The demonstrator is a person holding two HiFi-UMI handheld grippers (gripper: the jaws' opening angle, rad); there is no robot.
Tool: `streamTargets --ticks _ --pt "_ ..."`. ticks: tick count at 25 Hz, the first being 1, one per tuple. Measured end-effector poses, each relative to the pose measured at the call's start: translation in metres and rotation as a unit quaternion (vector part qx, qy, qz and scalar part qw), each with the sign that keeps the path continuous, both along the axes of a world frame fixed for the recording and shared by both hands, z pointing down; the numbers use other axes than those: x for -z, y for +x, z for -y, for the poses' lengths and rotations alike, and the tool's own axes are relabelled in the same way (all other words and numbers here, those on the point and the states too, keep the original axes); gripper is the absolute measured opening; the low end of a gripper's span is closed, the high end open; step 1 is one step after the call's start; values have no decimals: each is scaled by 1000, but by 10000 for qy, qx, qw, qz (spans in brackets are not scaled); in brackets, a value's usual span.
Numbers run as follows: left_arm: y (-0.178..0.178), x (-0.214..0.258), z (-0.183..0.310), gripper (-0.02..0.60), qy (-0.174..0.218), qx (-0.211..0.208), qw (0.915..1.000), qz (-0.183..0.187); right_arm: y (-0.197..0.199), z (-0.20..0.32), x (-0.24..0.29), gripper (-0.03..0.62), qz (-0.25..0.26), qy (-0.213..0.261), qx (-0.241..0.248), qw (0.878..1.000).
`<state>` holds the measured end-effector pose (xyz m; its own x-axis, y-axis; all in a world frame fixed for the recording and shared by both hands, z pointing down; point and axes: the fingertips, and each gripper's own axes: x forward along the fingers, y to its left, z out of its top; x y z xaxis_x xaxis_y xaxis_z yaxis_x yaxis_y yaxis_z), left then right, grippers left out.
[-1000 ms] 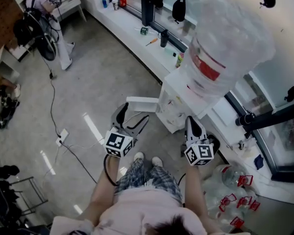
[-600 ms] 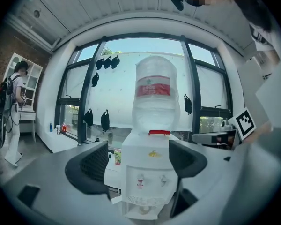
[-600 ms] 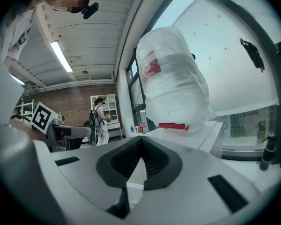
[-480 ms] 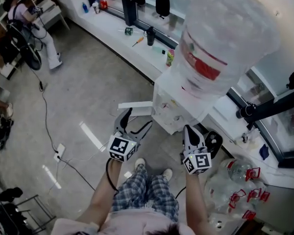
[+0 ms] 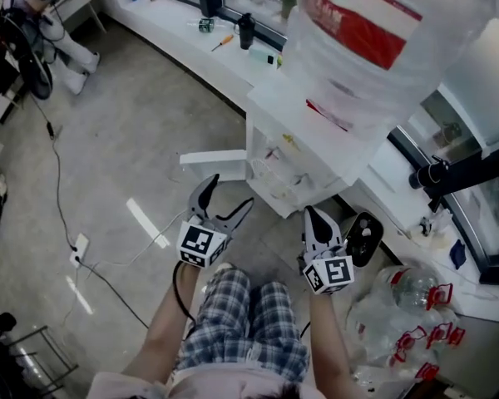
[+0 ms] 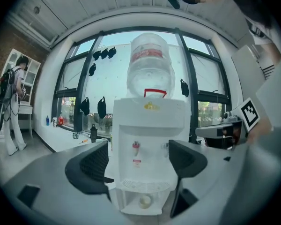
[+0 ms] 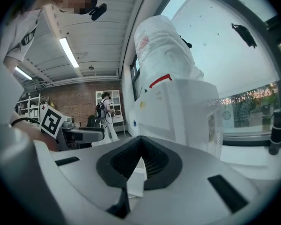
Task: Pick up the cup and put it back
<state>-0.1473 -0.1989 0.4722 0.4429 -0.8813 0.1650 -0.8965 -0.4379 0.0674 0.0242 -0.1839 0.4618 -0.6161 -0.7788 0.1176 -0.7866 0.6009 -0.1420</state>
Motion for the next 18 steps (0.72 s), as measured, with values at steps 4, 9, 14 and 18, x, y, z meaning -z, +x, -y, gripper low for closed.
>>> streamTargets --ticks 4,9,14,18 --pt "12 -68 1 389 -27 -124 9999 90 1 -5 -71 17 11 -104 65 9999" --pt "29 -151 1 388 -92 -410 9988 263 4 -3 -163 17 -31 -289 102 9995" --pt "40 -224 8 388 -135 -577 9981 192 -3 0 -239 17 -349 -157 475 9981" --pt "51 -287 19 388 -146 -733 9969 243 -5 12 -301 17 -280 -189 571 9978"
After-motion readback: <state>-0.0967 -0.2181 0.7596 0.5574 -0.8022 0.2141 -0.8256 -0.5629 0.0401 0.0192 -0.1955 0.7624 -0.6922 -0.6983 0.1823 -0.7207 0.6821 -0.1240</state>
